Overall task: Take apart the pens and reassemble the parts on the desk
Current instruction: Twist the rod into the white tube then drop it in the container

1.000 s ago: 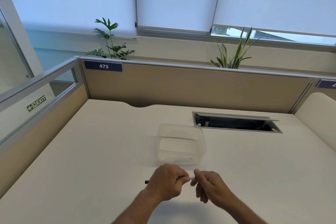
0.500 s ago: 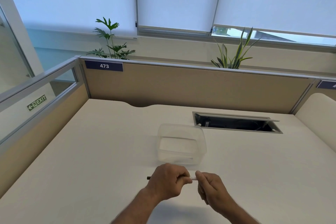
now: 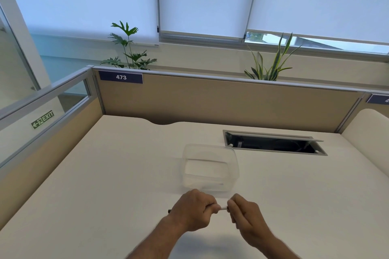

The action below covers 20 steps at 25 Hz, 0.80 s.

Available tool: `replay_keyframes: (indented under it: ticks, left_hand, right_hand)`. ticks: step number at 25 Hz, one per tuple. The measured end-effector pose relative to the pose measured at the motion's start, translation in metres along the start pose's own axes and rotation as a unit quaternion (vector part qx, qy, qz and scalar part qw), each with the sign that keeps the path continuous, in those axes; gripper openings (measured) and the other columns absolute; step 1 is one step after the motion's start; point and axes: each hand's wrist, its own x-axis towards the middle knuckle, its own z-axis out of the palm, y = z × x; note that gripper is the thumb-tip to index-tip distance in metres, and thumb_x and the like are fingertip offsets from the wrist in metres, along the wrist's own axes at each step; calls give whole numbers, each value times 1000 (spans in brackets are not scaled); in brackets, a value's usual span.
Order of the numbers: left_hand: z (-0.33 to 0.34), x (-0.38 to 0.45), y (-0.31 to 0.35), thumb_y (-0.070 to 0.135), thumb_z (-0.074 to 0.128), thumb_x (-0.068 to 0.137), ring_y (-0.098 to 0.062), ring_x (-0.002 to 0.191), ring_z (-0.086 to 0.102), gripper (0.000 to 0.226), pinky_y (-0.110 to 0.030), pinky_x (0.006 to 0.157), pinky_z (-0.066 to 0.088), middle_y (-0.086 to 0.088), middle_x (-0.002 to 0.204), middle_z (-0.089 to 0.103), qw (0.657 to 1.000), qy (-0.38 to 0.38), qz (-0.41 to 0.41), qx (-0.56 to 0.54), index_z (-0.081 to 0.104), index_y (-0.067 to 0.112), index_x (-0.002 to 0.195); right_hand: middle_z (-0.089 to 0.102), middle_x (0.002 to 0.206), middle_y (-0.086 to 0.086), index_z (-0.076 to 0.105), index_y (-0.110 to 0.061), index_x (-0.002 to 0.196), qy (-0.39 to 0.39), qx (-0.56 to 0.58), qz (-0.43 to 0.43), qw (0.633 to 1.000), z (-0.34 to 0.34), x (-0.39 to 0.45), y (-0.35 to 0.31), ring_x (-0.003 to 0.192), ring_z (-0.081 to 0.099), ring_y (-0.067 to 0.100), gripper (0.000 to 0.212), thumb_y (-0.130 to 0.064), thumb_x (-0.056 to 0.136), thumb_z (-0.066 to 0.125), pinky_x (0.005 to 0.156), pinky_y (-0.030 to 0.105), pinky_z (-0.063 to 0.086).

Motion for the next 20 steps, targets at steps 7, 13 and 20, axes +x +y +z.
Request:
replay_keyframes:
  ticks: [7,13,20]
  left_hand:
    - [2,1,2,31,52,94,-15,58,58,27,-29,57,51,-4,75,74,999,-42,-1,-19,73,18,85]
    - [2,1,1,49,65,82,-12,61,60,26,-27,57,49,6,71,73,997,70,36,14,72,23,83]
    - [-3,1,3,30,55,92,-16,58,60,24,-28,57,51,2,64,71,1000,-12,-3,-23,73,18,82]
  right_hand:
    - [27,49,-11,37,-21,59,43,-126,-92,987,4,2,-2,45,24,6,41,-10,95,54,45,24,22]
    - [33,45,-5,33,-19,48,49,18,87,995,13,9,-1,46,29,12,57,-16,102,49,51,31,26]
    - [50,53,2,49,-16,70,26,-124,-82,988,-1,4,-2,47,44,17,33,-33,99,45,48,37,39]
